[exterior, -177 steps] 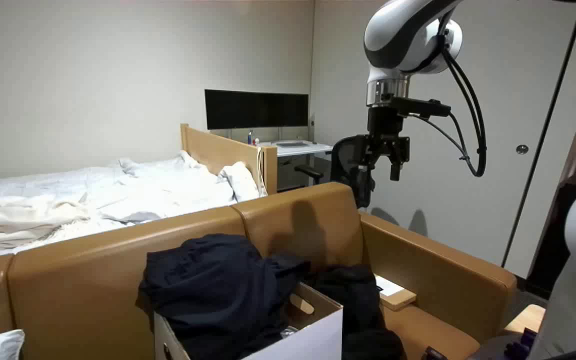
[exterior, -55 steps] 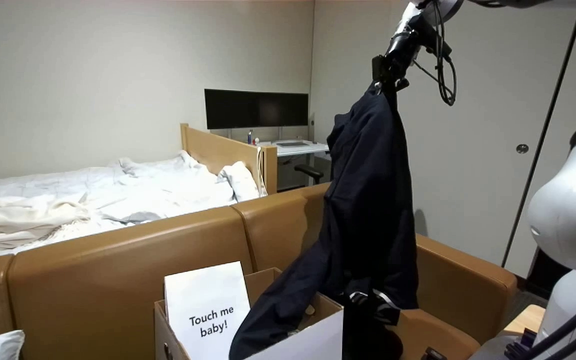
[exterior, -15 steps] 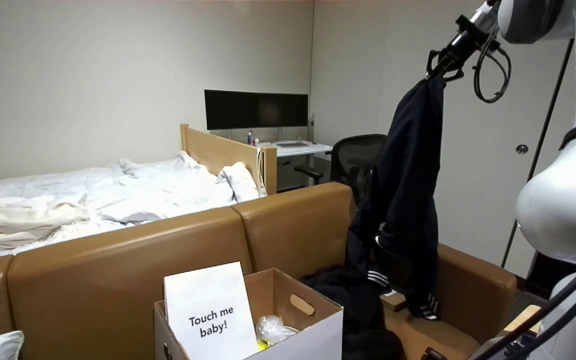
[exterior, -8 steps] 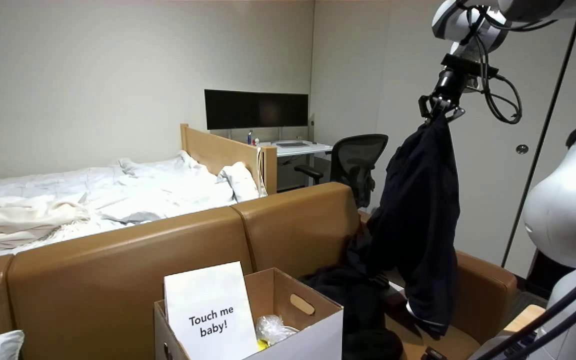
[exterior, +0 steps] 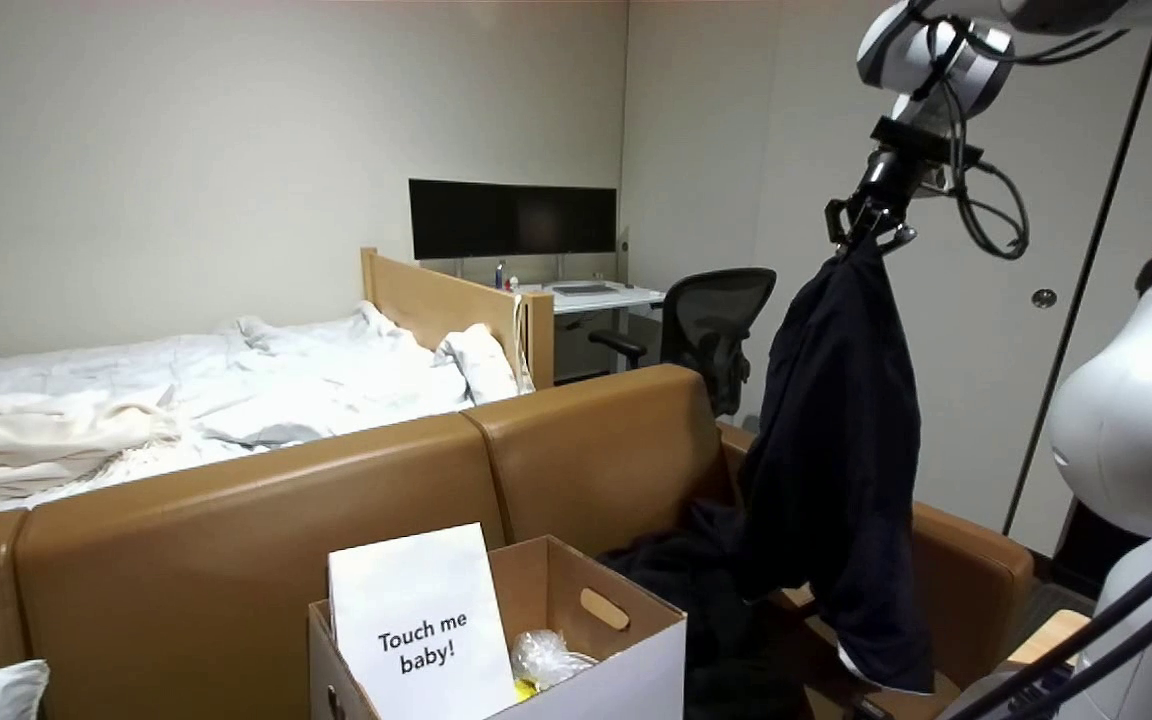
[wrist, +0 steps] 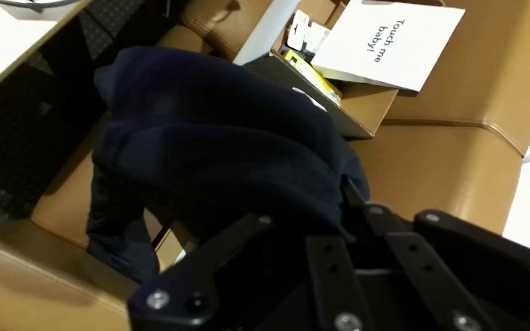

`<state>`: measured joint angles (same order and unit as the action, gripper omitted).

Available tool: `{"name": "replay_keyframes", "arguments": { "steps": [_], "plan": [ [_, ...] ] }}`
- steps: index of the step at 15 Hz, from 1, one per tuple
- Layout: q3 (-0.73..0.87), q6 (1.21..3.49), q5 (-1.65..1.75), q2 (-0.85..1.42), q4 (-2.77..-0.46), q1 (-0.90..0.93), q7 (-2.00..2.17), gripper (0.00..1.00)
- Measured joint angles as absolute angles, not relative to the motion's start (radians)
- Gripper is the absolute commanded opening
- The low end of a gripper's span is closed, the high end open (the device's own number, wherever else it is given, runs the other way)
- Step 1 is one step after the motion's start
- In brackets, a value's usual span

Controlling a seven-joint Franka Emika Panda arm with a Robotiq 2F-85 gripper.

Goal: Remove the black jersey and white paper bag out of the box

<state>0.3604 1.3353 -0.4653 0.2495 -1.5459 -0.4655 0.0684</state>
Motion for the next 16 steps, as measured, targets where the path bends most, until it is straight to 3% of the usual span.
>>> {"name": "replay_keyframes", "arguments": {
  "steps": [8, 12, 13, 14, 16],
  "plan": [
    [0.281, 1.904, -0.571, 0.634, -1.562, -0.401, 0.222, 0.04],
    [0.226, 1.904, -0.490, 0.802, -1.591, -0.370, 0.241, 0.04],
    [0.217, 1.886, -0.464, 0.829, -1.597, -0.359, 0.242, 0.36],
    [0.214, 1.854, -0.439, 0.853, -1.597, -0.346, 0.248, 0.37],
    [0.213, 1.784, -0.411, 0.886, -1.584, -0.330, 0.273, 0.48]
  ]
}}
